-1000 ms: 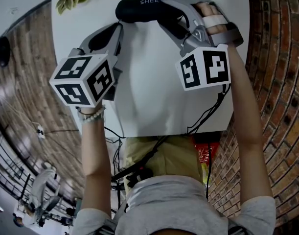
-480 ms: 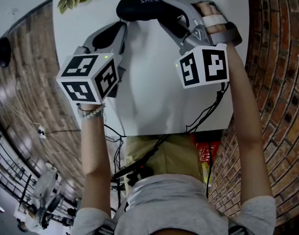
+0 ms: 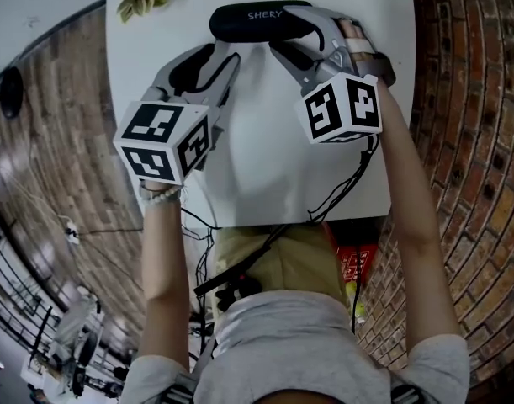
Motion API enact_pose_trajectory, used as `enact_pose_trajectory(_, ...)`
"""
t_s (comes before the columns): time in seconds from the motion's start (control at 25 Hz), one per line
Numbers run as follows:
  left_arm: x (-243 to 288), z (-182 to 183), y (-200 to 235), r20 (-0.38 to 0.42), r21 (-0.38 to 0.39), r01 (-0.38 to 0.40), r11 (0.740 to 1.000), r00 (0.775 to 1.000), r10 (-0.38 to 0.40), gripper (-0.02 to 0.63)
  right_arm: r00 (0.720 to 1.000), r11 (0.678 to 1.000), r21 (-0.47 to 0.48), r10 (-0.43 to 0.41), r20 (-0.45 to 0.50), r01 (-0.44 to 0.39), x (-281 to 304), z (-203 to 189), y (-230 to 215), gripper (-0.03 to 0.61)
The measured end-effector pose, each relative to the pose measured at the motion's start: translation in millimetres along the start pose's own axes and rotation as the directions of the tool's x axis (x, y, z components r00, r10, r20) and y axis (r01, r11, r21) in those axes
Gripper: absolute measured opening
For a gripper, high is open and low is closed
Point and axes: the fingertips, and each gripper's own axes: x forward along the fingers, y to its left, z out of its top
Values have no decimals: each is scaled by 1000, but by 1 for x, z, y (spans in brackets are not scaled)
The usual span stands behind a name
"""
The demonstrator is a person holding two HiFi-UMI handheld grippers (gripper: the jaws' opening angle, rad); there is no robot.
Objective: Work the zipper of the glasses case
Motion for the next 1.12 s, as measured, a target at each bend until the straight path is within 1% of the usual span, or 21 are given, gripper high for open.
enact_pose_trajectory(0.08, -9, 9, -5, 40, 16, 3, 1000, 999, -4, 171, 1000, 997, 73, 12, 6, -12, -4, -2, 3, 289)
enact_pose_trajectory(0.12, -14, 14, -7, 60, 28, -1, 1000, 998, -1, 149, 1000, 993, 119, 13, 12, -15, -8, -2, 3, 290)
enact_pose_trajectory(0.2, -25, 23, -11, 99, 65, -22, 998, 995, 15, 67, 1000, 976, 217, -2, 28, -4, -17, 1, 1, 288)
enact_pose_trajectory(0.24, -31, 27, -12, 119, 87, -33, 996, 993, 23, 28, 999, 964, 267, -19, 37, 8, -23, 2, -2, 269)
enact_pose_trajectory(0.28, -36, 31, -15, 138, 109, -41, 993, 990, 26, 13, 998, 948, 317, -38, 45, 22, -29, 4, -5, 220)
enact_pose_trajectory(0.36, -44, 39, -24, 171, 143, -39, 989, 985, 15, 13, 996, 909, 415, -65, 54, 37, -43, 6, -11, 86)
enact_pose_trajectory(0.44, -52, 46, -33, 196, 164, -32, 986, 981, -1, 12, 994, 861, 506, -89, 68, 42, -57, 10, -14, 13)
enact_pose_trajectory(0.48, -57, 50, -37, 209, 170, -30, 985, 978, -6, 12, 992, 835, 548, -103, 79, 44, -65, 13, -15, 3)
enact_pose_trajectory(0.56, -69, 56, -45, 235, 176, -29, 984, 972, -13, 12, 985, 787, 616, -134, 107, 41, -81, 21, -16, 2)
enact_pose_trajectory(0.76, -100, 70, -62, 285, 215, -44, 976, 958, -19, 13, 963, 677, 735, -225, 147, 46, -123, 36, -21, 2)
enact_pose_trajectory(0.84, -115, 73, -69, 301, 231, -56, 971, 954, -17, 12, 954, 638, 769, -249, 168, 31, -140, 45, -20, 2)
enact_pose_trajectory(0.88, -123, 76, -72, 304, 237, -59, 970, 953, -17, 12, 949, 626, 779, -261, 179, 25, -147, 50, -20, 2)
enact_pose_trajectory(0.92, -131, 79, -77, 310, 247, -58, 967, 950, -23, 12, 944, 621, 784, -272, 187, 23, -154, 55, -19, 2)
enact_pose_trajectory(0.96, -138, 83, -82, 323, 261, -53, 964, 946, -35, 12, 940, 623, 782, -281, 193, 26, -161, 59, -19, 2)
enact_pose_trajectory(1.12, -168, 88, -96, 360, 291, -55, 955, 931, -56, 13, 928, 654, 755, -312, 203, 55, -188, 75, -15, 2)
